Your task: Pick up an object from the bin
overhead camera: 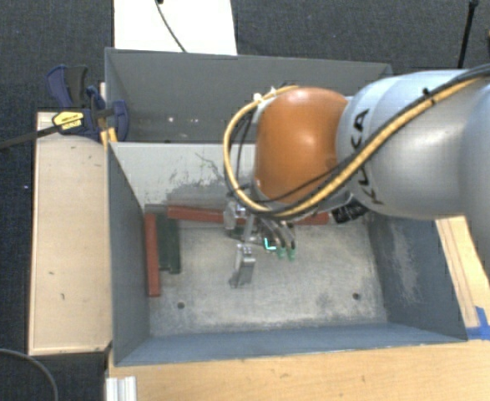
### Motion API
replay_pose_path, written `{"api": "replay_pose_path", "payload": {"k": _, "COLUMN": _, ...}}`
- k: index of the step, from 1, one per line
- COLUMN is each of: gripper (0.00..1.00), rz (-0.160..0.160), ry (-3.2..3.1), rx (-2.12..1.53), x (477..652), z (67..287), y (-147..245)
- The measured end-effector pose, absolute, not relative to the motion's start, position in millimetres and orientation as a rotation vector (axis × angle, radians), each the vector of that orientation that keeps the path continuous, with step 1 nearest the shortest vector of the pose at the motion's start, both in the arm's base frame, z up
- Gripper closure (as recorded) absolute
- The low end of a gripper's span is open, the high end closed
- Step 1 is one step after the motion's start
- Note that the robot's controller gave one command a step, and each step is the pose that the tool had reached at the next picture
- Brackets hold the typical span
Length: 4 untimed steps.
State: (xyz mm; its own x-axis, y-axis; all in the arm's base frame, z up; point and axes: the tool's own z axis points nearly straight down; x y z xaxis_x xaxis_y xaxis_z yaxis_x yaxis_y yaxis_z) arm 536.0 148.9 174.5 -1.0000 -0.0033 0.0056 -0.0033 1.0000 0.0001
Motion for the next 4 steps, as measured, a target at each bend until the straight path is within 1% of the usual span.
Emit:
{"api": "replay_pose_path", "payload": {"k": 1, "gripper": 0.0, "rz": 0.006, "ry": -3.138, "rx": 0.062, "x": 570.9, "z": 104, "y": 65}}
{"api": "replay_pose_path", "payload": {"k": 2, "gripper": 0.0, "rz": -0.002, "ry": -3.143, "rx": 0.134, "x": 589.6, "z": 69, "y": 102}}
{"api": "replay_pose_path", "payload": {"k": 3, "gripper": 0.0, "rz": 0.005, "ry": -3.143, "rx": 0.013, "x": 585.3, "z": 71, "y": -16}}
{"api": "replay_pose_path", "payload": {"k": 4, "gripper": 0.0, "rz": -0.006, "ry": -3.147, "rx": 0.034, "x": 586.6, "z": 79, "y": 55}}
